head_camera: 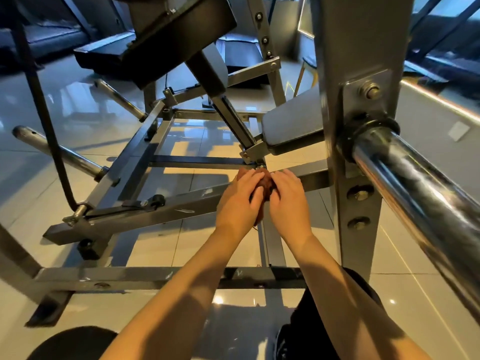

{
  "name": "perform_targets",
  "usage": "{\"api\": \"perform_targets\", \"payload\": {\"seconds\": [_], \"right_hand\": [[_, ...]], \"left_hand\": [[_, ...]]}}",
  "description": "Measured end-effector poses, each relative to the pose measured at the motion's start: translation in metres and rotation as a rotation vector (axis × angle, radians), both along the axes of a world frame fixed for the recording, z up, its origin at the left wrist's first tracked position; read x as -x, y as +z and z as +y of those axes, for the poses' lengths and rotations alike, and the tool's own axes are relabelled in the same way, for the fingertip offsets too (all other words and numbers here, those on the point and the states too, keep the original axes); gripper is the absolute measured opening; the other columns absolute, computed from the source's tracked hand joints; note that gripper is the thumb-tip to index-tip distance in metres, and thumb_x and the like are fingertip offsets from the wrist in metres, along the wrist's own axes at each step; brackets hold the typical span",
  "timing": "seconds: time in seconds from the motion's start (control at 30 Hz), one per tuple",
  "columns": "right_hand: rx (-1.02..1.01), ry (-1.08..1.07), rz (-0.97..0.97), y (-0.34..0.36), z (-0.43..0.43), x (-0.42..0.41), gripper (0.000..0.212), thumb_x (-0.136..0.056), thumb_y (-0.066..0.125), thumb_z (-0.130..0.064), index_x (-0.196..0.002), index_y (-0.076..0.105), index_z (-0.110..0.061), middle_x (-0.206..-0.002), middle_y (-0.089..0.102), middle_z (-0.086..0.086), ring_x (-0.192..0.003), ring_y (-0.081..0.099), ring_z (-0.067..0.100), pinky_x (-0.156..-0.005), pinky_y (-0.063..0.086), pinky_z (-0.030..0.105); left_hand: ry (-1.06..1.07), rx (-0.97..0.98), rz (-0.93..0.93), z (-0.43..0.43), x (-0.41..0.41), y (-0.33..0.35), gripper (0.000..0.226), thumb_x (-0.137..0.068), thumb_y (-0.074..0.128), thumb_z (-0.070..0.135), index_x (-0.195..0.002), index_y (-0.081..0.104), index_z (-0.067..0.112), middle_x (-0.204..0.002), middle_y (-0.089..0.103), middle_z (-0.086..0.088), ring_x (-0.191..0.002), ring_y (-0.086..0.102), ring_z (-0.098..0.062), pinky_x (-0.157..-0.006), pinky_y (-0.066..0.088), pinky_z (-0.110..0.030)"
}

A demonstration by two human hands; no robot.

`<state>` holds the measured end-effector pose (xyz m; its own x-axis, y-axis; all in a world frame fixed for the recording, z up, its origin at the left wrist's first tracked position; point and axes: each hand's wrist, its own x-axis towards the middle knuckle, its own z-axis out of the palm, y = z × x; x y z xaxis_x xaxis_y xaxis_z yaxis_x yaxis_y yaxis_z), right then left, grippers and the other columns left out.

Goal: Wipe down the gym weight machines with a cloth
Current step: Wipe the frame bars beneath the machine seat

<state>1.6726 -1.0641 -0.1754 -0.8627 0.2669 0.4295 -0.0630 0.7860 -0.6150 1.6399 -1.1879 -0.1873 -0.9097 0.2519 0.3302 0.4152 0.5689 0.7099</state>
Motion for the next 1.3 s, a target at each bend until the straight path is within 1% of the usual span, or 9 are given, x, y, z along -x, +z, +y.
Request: {"api": "perform_targets", "payload": {"seconds": [0.13,0.3,0.5,0.6,0.7,0.87,1.0,1.13,1.3], "right_hand": [[-0.059,-0.014,-0.049,-0.002,-0.002,-0.007,0.041,-0.103,0.051,-0.011,-0.145,0.053,-0.014,-0.152,0.047,-0.001,-0.150,0.026,0.012,-0.120,0.015,0.022],[-0.057,0.020,-0.024,-0.005,-0.002,-0.010,0.040,-0.103,0.051,-0.010,-0.143,0.054,-0.014,-0.152,0.049,0.000,-0.150,0.028,0.013,-0.124,0.023,0.032],[0.019,-0.063,-0.007,0.000,0.005,-0.010,0.037,-0.105,0.045,-0.013,-0.140,0.058,-0.017,-0.147,0.054,-0.002,-0.145,0.034,0.008,-0.109,0.012,0.002],[-0.076,-0.005,-0.016,0.005,-0.007,-0.006,0.034,-0.102,0.049,-0.012,-0.132,0.064,-0.017,-0.137,0.061,-0.002,-0.144,0.037,0.014,-0.118,0.008,0.015],[-0.134,0.151,-0.089,0.005,-0.030,-0.002,0.031,-0.101,0.050,-0.012,-0.128,0.065,-0.019,-0.134,0.062,-0.002,-0.143,0.038,0.015,-0.121,0.003,0.021],[-0.131,0.191,-0.093,0.005,-0.044,0.009,0.024,-0.102,0.051,-0.014,-0.120,0.067,-0.016,-0.122,0.065,0.000,-0.120,0.052,0.015,-0.116,0.037,0.042],[0.023,0.136,-0.076,0.001,-0.053,0.017,0.027,-0.104,0.049,-0.021,-0.125,0.066,-0.020,-0.123,0.066,-0.001,-0.118,0.054,0.014,-0.111,0.043,0.043],[-0.091,0.102,-0.088,-0.008,-0.064,0.021,0.028,-0.103,0.047,-0.022,-0.123,0.067,-0.024,-0.121,0.067,-0.006,-0.122,0.054,0.014,-0.123,0.027,0.044],[-0.259,0.130,-0.129,-0.014,-0.074,0.019,0.033,-0.103,0.051,-0.023,-0.134,0.062,-0.022,-0.138,0.059,-0.004,-0.140,0.039,0.016,-0.126,0.007,0.041]], "left_hand": [[0.131,0.105,0.005,-0.022,-0.004,-0.004,0.038,-0.109,0.037,0.036,-0.146,0.042,0.034,-0.145,0.050,0.004,-0.132,0.047,-0.018,-0.107,0.040,-0.032],[0.086,-0.009,0.026,-0.005,-0.003,-0.003,0.034,-0.109,0.038,0.029,-0.141,0.049,0.030,-0.145,0.050,0.006,-0.133,0.045,-0.013,-0.110,0.037,-0.029],[-0.021,-0.036,0.036,0.018,0.002,0.004,0.034,-0.107,0.040,0.035,-0.140,0.050,0.036,-0.145,0.052,0.011,-0.135,0.046,-0.009,-0.111,0.045,-0.038],[0.040,0.058,0.023,-0.006,0.005,-0.001,0.033,-0.108,0.037,0.038,-0.139,0.047,0.038,-0.139,0.054,0.011,-0.126,0.051,-0.010,-0.101,0.045,-0.028],[0.144,0.052,0.041,-0.043,0.009,-0.020,0.036,-0.106,0.038,0.036,-0.139,0.051,0.030,-0.138,0.057,0.006,-0.127,0.052,-0.015,-0.108,0.044,-0.037],[0.177,-0.062,0.106,-0.063,0.014,-0.035,0.032,-0.107,0.043,0.028,-0.133,0.059,0.019,-0.130,0.063,-0.002,-0.123,0.056,-0.020,-0.109,0.045,-0.040],[0.052,-0.009,0.106,-0.048,0.005,-0.026,0.037,-0.107,0.044,0.031,-0.143,0.053,0.024,-0.146,0.054,0.003,-0.135,0.046,-0.014,-0.117,0.035,-0.034],[0.106,0.014,0.122,-0.077,0.007,-0.036,0.037,-0.107,0.046,0.031,-0.143,0.053,0.028,-0.145,0.055,0.004,-0.133,0.049,-0.013,-0.114,0.037,-0.030],[0.245,-0.041,-0.053,-0.124,0.024,-0.052,0.031,-0.108,0.041,0.033,-0.135,0.054,0.029,-0.130,0.059,0.006,-0.118,0.055,-0.013,-0.103,0.051,-0.041]]}}
